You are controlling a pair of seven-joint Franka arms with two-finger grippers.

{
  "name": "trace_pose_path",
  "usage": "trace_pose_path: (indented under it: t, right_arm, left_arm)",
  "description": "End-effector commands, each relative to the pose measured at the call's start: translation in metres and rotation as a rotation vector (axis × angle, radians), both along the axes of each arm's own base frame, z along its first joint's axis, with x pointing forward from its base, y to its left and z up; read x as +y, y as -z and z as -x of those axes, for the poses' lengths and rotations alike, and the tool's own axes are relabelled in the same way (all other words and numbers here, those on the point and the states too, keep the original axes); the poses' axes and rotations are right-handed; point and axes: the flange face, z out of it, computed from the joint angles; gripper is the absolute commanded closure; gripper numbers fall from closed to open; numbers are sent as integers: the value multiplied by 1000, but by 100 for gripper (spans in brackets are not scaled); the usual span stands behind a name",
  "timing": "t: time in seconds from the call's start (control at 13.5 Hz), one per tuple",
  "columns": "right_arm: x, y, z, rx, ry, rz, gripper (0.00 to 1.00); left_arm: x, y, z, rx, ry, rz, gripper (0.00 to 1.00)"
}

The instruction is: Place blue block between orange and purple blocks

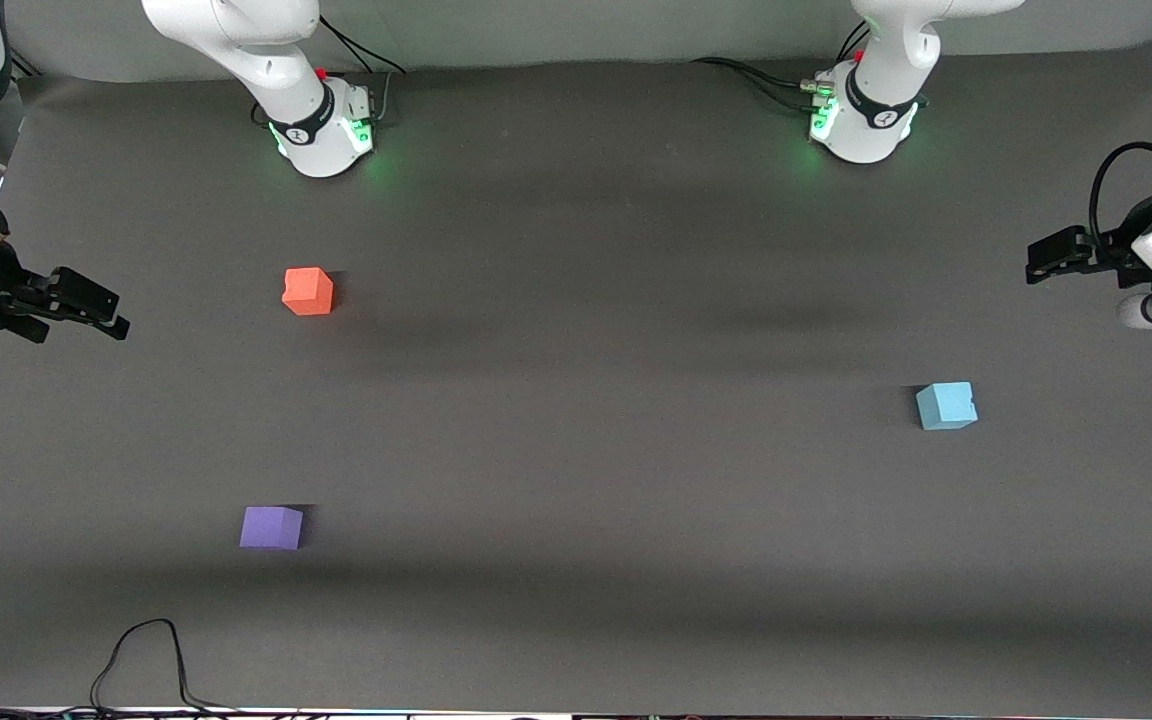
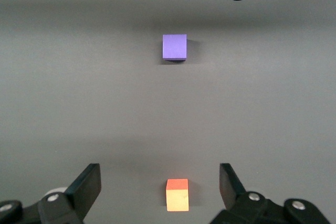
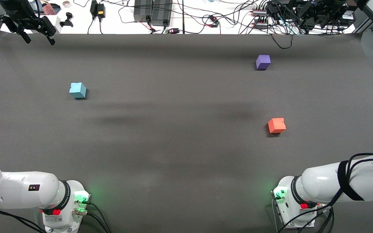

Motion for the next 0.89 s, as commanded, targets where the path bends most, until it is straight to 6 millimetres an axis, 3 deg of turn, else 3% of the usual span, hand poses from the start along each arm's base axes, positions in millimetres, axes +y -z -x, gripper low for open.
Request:
trace_pose_path:
  t: [0.0,0.15,0.37,0.52,0.81]
  right_arm:
    - [-2,-4,-4,-7,-20,-11,0]
    - [0,-4,-4,-7,-23,-11,0]
    - [1,-5,-3,-7,-28,-11,0]
    - [1,-5,1,10,-31,-11,0]
    - [-1,-1,-3,13,-27,-10,0]
  left_arm:
    - [19,4,28,-18,45,-8,0]
    - [35,7,43,-16,62,0,0]
    - [41,18,42,-25,51,-1,0]
    - [42,51,38,-40,39,0,0]
    - [47,151,40,-121,40,-4,0]
